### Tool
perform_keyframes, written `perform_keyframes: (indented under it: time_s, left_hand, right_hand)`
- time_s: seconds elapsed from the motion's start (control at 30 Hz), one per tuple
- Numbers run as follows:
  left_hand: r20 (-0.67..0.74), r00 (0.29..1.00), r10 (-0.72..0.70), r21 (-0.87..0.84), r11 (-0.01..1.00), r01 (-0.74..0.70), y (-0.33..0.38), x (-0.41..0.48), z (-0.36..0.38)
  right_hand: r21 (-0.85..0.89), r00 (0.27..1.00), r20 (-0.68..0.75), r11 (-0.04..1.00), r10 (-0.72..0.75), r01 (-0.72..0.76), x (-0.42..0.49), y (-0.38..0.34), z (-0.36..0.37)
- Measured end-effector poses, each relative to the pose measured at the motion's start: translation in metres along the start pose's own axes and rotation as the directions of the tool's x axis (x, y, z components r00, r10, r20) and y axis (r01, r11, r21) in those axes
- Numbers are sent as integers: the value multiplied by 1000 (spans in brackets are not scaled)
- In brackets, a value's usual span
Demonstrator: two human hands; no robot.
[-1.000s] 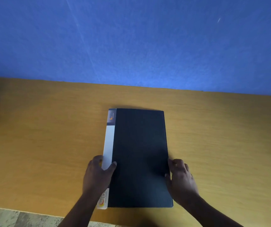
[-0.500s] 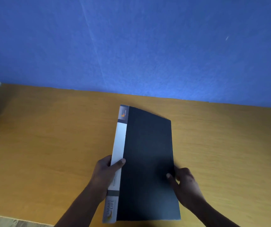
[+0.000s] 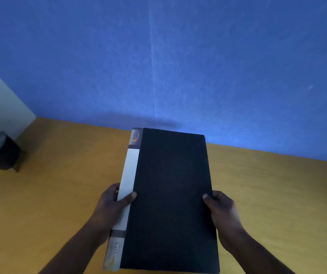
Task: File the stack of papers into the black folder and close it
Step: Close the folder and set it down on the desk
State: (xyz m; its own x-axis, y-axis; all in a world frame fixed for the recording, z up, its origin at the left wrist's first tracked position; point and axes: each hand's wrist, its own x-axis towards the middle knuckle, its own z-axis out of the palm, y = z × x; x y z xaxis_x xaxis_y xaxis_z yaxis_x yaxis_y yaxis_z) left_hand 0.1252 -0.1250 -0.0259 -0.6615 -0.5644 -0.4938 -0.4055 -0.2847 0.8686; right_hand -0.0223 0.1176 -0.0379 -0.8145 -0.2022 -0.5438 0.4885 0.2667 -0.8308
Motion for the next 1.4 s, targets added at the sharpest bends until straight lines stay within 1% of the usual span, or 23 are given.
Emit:
perform_keyframes:
  time_s: [0.07,0.2,0.3,0.4,0.5,0.57,0.63,0.67,0.7,0.73,0.77,0.83,0.87,0.9,0.93,1.0,1.07,1.13,1.27,1.4]
  left_hand:
    - [-49,999,1,89,996,3,4,20,-24]
    - [-134,991,-22,245,968,55,7,59,-65]
    - [-185,982,-42,265,960,91,-2,86,-85]
    - [-208,977,-55,276,955,112,-15,109,-97]
    - [-240,970,-33,329,938,113,-27,129,-105]
    - [-275,961,15,459,881,117,-31,138,-108]
    - [-342,935,93,573,810,129,-35,141,-107]
    - [-372,914,161,632,765,123,-38,139,-106]
    - [-377,892,248,706,700,104,-41,136,-103]
    - [-351,874,336,780,622,74,-45,130,-99]
    - [-296,863,410,834,551,24,-51,122,-95]
    - [-152,858,491,907,414,-77,-68,104,-86]
    - [-92,857,507,934,342,-101,-79,94,-83]
    - [-48,858,512,953,280,-114,-91,84,-82]
    - [-9,861,508,965,231,-126,-102,75,-83]
    - [91,865,493,972,144,-184,-123,63,-88]
    - [183,860,477,967,68,-244,-135,59,-94]
    - [219,861,459,966,24,-259,-136,62,-98]
    - [236,872,429,967,-12,-256,-126,75,-103]
    - [234,883,407,968,-13,-250,-120,76,-105]
  right_hand:
    - [-69,1000,27,998,-4,6,15,-8,24]
    - [-222,992,129,974,-8,37,46,-17,70]
    - [-305,986,165,952,19,33,67,-15,98]
    - [-368,985,165,930,54,11,84,-10,119]
    - [-421,984,162,907,77,-2,95,-5,135]
    - [-464,984,156,886,90,-8,99,-2,143]
    - [-488,982,170,873,86,8,99,2,148]
    - [-506,978,197,861,66,44,97,5,150]
    - [-548,972,232,829,28,107,95,9,150]
    - [-611,963,267,769,-25,189,89,15,149]
    - [-684,953,290,677,-90,273,83,21,147]
    - [-804,912,352,432,-209,409,68,36,138]
    - [-828,881,419,306,-222,471,62,43,132]
    - [-823,843,499,196,-199,533,58,51,127]
    - [-797,803,574,114,-162,593,54,58,122]
    - [-738,736,671,9,-94,674,47,69,115]
    - [-708,705,706,-40,-70,705,42,73,112]
    - [-714,710,699,-38,-82,699,39,70,115]
    - [-737,733,673,-6,-99,675,38,65,132]
    - [-745,740,663,-5,-110,667,37,68,135]
